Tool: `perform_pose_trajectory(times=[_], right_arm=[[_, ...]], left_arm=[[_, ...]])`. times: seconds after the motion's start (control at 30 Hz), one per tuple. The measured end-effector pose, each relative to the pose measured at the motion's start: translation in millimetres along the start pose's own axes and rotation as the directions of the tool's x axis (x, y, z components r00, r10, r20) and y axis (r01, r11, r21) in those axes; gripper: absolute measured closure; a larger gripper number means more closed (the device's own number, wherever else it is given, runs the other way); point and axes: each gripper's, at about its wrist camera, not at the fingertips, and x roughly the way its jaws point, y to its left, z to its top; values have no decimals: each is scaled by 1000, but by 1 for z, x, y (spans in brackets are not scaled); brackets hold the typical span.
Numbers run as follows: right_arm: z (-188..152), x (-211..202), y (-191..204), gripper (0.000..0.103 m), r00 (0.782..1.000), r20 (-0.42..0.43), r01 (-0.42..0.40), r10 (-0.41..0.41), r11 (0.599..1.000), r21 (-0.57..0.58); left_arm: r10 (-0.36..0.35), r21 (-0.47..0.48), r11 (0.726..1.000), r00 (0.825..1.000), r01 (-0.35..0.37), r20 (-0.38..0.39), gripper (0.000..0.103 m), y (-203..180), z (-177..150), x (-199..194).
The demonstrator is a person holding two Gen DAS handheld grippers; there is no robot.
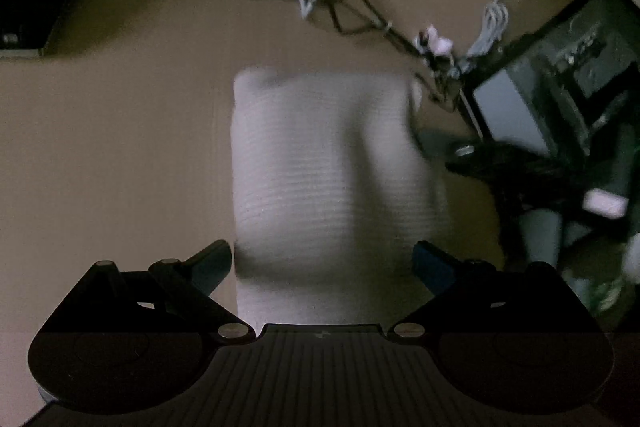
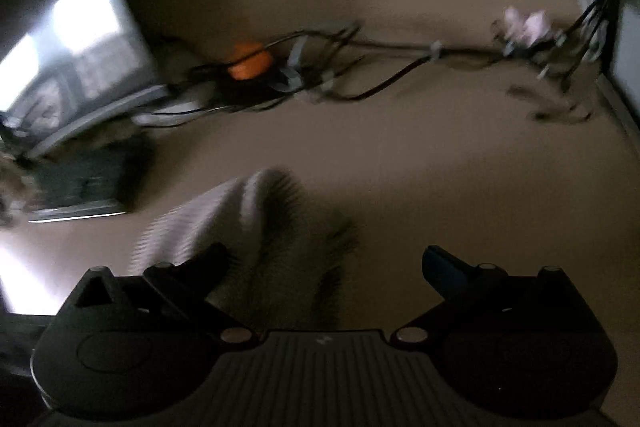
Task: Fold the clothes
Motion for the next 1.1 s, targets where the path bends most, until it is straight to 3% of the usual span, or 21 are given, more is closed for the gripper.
perform_pose_trajectory(times=[0.13, 0.4, 0.6, 0.73, 0.77, 0.83, 0.9, 1.03, 1.1], right_arm=[[-13, 10, -5, 0, 989, -108, -88, 99, 991, 102], [-23, 30, 1, 0, 979, -126, -139, 163, 974, 180], [4, 32, -11, 0, 981, -22, -180, 191, 951, 251], [49, 35, -17, 0, 978, 109, -200, 180, 957, 209], [58, 40, -22, 0, 979, 128, -182, 158, 962, 202], [67, 47, -30, 0, 990, 133, -61, 39, 984, 169], [70, 50, -36, 0, 989, 137, 31, -49, 991, 131], [69, 46, -45, 0, 983, 154, 73, -96, 986, 148], [70, 50, -41, 0, 977, 149, 135, -153, 982, 129]], left_arm=[[8, 46, 999, 1000, -7, -21, 3, -10, -8, 11], [37, 100, 994, 999, -35, -24, 2, -23, 2, 23], [45, 160, 986, 998, -50, 32, 3, -44, 41, 40], [41, 220, 972, 985, -79, 169, 2, -56, 89, 49], [48, 234, 968, 982, -92, 185, 2, -54, 99, 55], [102, 240, 960, 979, -143, 176, 3, -49, 111, 71], [134, 241, 957, 982, -164, 137, 3, -45, 110, 81], [110, 248, 959, 988, -135, 111, 3, -39, 91, 79], [116, 252, 957, 987, -141, 110, 3, -39, 86, 78]])
